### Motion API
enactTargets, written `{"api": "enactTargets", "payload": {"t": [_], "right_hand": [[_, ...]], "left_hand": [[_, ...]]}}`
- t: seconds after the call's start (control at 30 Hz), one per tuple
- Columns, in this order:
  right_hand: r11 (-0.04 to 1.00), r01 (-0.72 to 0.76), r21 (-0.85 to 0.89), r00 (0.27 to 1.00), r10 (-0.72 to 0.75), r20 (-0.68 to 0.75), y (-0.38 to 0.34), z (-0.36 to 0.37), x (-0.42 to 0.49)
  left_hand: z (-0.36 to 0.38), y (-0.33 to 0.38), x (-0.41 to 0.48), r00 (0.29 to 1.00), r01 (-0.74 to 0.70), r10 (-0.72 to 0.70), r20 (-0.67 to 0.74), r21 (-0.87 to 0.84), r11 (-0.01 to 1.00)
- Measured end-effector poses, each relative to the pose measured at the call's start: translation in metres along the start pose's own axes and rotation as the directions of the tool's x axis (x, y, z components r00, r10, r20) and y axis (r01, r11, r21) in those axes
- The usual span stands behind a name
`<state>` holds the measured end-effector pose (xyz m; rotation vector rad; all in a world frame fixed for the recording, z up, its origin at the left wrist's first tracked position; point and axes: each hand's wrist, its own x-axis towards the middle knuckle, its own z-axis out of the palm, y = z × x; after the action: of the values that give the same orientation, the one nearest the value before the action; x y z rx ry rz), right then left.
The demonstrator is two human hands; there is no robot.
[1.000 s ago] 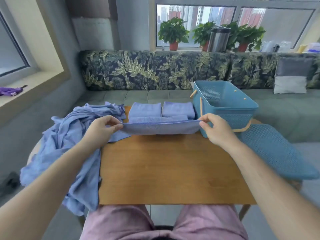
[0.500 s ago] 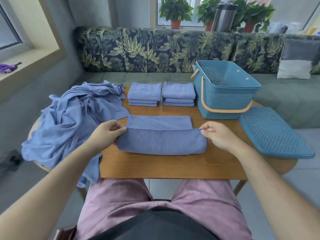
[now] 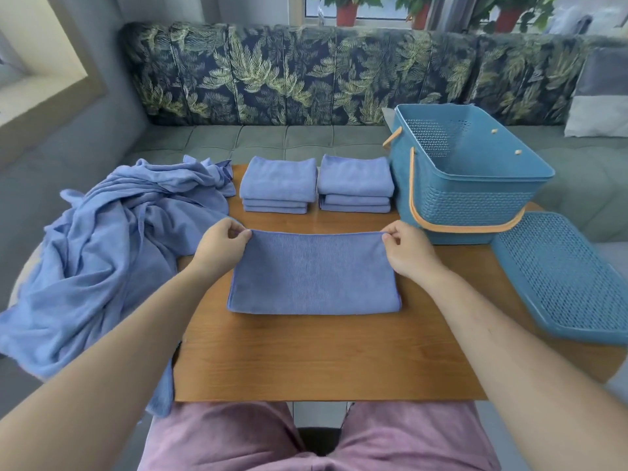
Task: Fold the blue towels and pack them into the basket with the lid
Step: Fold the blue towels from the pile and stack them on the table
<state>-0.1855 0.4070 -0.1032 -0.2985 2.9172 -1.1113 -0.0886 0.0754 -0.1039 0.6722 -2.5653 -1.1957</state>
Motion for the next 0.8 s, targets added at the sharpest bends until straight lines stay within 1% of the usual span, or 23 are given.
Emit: {"api": "enactTargets", "payload": {"t": [0.13,0.3,0.37,0.43,0.47,0.5,0.57,0.6,0.63,0.67,0.7,0.73,0.77,0.8], "right_hand": [[0.994,-0.049,-0.101,0.999,0.048,-0.01,0.01,0.022,0.019],[0.977,0.024,-0.213,0.999,-0.034,-0.041,0.019,0.038,0.03],[0.969,0.023,-0.245,0.998,-0.037,-0.051,0.023,0.043,0.03],[0.965,0.017,-0.261,0.998,-0.034,-0.059,0.023,0.045,0.029],[0.963,0.009,-0.268,0.997,-0.027,-0.065,0.021,0.046,0.029],[0.958,-0.004,-0.287,0.997,-0.019,-0.077,0.018,0.046,0.028],[0.917,-0.003,-0.399,0.989,-0.056,-0.136,0.009,0.048,0.024],[0.89,0.022,-0.456,0.98,-0.109,-0.166,0.001,0.051,0.019],[0.877,0.07,-0.475,0.968,-0.174,-0.179,-0.01,0.055,0.014],[0.876,0.133,-0.464,0.961,-0.229,-0.157,-0.023,0.062,0.008],[0.881,0.192,-0.433,0.961,-0.258,-0.097,-0.036,0.071,0.001],[0.891,0.224,-0.396,0.969,-0.248,-0.009,-0.046,0.082,-0.005],[0.902,0.224,-0.37,0.975,-0.208,0.083,-0.053,0.094,-0.01],[0.908,0.205,-0.366,0.975,-0.157,0.156,-0.054,0.104,-0.014]], "left_hand": [[0.019,-0.01,0.02,1.0,-0.002,0.004,-0.031,0.049,0.999],[0.033,-0.02,0.028,0.995,-0.08,0.088,-0.054,0.128,0.988],[0.036,-0.024,0.031,0.989,-0.13,0.14,-0.05,0.164,0.978],[0.038,-0.025,0.032,0.986,-0.152,0.163,-0.04,0.199,0.968],[0.039,-0.025,0.031,0.985,-0.147,0.164,-0.052,0.242,0.959],[0.04,-0.025,0.029,0.979,-0.146,0.183,-0.087,0.325,0.935],[0.045,-0.02,0.02,0.941,-0.178,0.295,-0.165,0.5,0.848],[0.051,-0.014,0.013,0.911,-0.241,0.377,-0.169,0.526,0.816],[0.059,-0.007,0.005,0.882,-0.332,0.453,-0.131,0.512,0.792],[0.069,0.001,-0.003,0.863,-0.425,0.503,-0.048,0.468,0.775],[0.08,0.008,-0.011,0.859,-0.484,0.508,0.06,0.418,0.769],[0.091,0.012,-0.018,0.869,-0.492,0.465,0.169,0.387,0.78],[0.099,0.013,-0.023,0.883,-0.467,0.401,0.243,0.386,0.795],[0.105,0.012,-0.024,0.897,-0.434,0.342,0.28,0.406,0.805]]}}
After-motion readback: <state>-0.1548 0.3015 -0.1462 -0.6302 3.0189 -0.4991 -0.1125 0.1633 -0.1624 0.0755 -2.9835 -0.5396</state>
